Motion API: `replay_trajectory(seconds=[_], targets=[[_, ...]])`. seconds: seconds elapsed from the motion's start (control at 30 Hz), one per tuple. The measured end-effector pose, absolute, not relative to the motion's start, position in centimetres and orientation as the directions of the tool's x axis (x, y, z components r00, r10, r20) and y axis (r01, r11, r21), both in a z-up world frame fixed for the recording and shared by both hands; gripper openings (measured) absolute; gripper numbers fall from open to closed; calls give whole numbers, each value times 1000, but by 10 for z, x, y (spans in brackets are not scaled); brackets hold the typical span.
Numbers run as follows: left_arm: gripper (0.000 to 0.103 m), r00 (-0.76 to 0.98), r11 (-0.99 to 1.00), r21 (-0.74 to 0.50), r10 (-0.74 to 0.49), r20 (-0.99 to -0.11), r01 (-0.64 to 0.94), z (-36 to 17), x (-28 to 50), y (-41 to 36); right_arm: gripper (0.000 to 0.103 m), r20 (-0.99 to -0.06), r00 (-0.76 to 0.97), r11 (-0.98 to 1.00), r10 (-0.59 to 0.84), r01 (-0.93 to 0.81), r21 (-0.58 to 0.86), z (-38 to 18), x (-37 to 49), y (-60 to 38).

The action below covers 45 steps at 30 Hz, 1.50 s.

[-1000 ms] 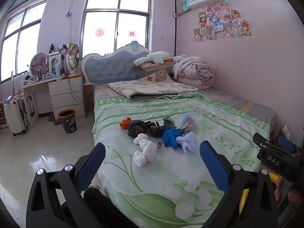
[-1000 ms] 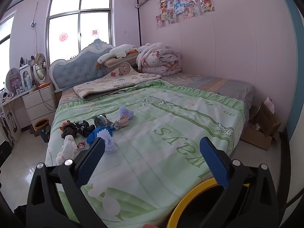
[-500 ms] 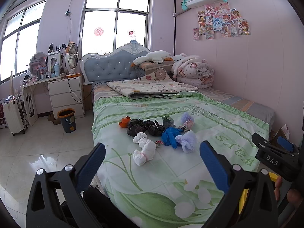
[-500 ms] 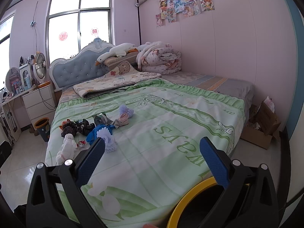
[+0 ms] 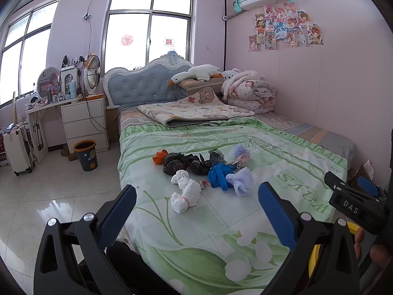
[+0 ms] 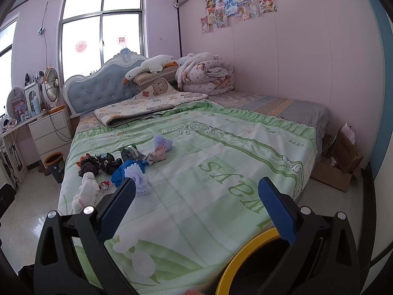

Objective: Collect trash

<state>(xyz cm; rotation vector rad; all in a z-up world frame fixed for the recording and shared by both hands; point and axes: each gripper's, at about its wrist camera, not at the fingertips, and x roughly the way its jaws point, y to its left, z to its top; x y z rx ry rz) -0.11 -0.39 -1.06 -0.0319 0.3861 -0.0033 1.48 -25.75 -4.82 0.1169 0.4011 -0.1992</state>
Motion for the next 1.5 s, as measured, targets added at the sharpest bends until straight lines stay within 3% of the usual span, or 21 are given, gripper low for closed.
replay_trajectory(seconds=[1.5], targets=[[96, 924, 999, -32, -13, -383, 1, -24, -3, -11, 96, -409, 897, 974, -165, 215, 78, -54, 16, -256]])
